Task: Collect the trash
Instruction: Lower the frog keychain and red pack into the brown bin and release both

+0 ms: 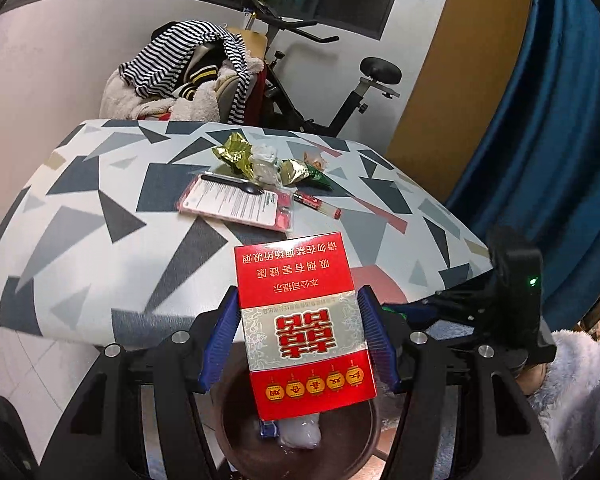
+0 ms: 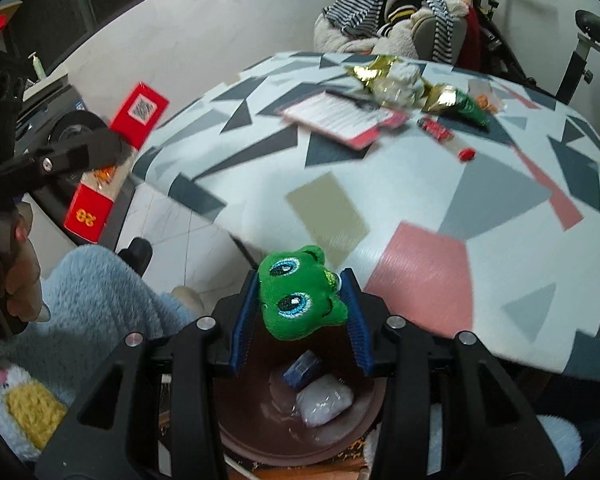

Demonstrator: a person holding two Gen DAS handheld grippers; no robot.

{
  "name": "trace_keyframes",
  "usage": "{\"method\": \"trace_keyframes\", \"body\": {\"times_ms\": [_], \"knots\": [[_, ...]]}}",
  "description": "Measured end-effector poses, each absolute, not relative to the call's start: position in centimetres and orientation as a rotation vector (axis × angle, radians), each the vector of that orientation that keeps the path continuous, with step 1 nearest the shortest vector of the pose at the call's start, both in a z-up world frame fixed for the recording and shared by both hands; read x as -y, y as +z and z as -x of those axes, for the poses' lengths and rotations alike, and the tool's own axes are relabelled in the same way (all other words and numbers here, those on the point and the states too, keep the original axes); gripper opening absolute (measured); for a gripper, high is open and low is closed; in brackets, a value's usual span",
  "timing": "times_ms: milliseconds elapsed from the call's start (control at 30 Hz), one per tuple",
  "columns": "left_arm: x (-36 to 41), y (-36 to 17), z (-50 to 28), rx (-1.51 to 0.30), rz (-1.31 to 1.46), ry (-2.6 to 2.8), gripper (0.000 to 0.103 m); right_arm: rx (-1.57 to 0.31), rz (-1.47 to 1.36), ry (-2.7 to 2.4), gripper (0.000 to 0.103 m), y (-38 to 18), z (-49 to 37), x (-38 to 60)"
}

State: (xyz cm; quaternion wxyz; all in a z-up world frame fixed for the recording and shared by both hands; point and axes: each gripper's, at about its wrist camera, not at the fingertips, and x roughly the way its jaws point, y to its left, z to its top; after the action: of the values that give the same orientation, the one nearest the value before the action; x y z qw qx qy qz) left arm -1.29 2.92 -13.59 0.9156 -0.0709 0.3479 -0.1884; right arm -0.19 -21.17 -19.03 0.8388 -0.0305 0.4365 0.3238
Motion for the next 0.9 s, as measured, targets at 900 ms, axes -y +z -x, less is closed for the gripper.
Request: {"method": "trace_keyframes", "body": {"times_ms": [900], "knots": [[-2.8,-15.7,1.8,-0.741,0.189,-0.403,0.058,-1.039,0.142,0.703,0.044,-21.9,0.7,19.3]]}}
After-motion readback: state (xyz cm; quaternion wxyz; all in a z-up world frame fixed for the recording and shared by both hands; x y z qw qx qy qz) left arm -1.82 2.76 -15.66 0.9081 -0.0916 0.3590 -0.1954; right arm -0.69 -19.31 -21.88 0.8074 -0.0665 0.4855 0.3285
